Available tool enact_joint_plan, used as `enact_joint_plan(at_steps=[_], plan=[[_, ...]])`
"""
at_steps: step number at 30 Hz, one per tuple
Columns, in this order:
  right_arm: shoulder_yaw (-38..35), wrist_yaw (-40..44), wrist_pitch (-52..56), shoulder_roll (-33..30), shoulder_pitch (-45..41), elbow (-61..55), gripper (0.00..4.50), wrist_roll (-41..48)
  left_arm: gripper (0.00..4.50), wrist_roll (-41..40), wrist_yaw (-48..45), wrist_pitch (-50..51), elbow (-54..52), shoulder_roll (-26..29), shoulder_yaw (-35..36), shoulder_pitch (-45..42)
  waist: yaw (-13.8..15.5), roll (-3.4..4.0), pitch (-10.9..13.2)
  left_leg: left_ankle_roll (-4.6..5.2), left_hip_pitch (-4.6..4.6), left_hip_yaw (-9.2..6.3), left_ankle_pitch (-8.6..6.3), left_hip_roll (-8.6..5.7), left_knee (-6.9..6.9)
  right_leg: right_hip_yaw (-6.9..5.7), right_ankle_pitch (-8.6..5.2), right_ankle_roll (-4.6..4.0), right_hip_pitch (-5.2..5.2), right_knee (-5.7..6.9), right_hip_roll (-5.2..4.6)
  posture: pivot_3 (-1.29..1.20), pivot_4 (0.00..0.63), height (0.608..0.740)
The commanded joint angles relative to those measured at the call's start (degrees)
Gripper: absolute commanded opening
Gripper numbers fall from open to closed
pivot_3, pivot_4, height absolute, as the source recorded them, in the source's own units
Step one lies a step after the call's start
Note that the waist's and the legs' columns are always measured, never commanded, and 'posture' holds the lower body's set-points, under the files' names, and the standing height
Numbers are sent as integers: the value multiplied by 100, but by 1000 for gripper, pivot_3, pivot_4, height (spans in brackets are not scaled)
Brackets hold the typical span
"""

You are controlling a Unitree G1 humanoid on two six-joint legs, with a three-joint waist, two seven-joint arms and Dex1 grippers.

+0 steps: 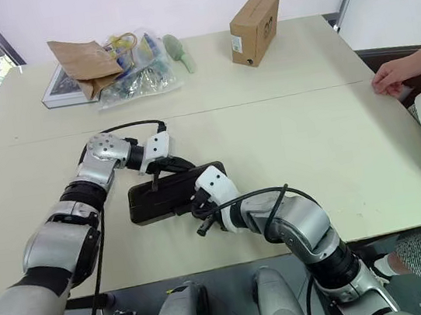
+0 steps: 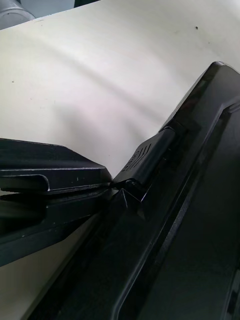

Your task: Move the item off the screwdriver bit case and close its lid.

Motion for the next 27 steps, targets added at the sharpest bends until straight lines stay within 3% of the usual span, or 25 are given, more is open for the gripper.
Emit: enact_joint_plan(at_steps=[1, 16, 27], plan=[[-522, -455, -353, 180, -491, -85, 53, -354, 0, 366, -792, -394, 38, -228, -726, 556, -8, 1, -1, 0, 1, 0, 0, 0, 0, 1, 0, 0, 0, 0, 1, 0, 150, 740], [-690, -588, -377, 341, -672, -57, 53, -434, 0, 584, -971, -703, -240, -74, -1046, 1041, -134, 8, -18, 1, 11, 1, 0, 2, -7, 5, -4, -6, 0, 5, 5, 0, 150, 740], [-878, -801, -550, 526, -792, 16, 53, -540, 0, 1184, -729, -1231, -142, 28, -1394, 1452, -183, 7, -30, 7, 37, 5, -4, 13, -20, 24, -9, -16, 8, 9, 19, 0, 150, 740]])
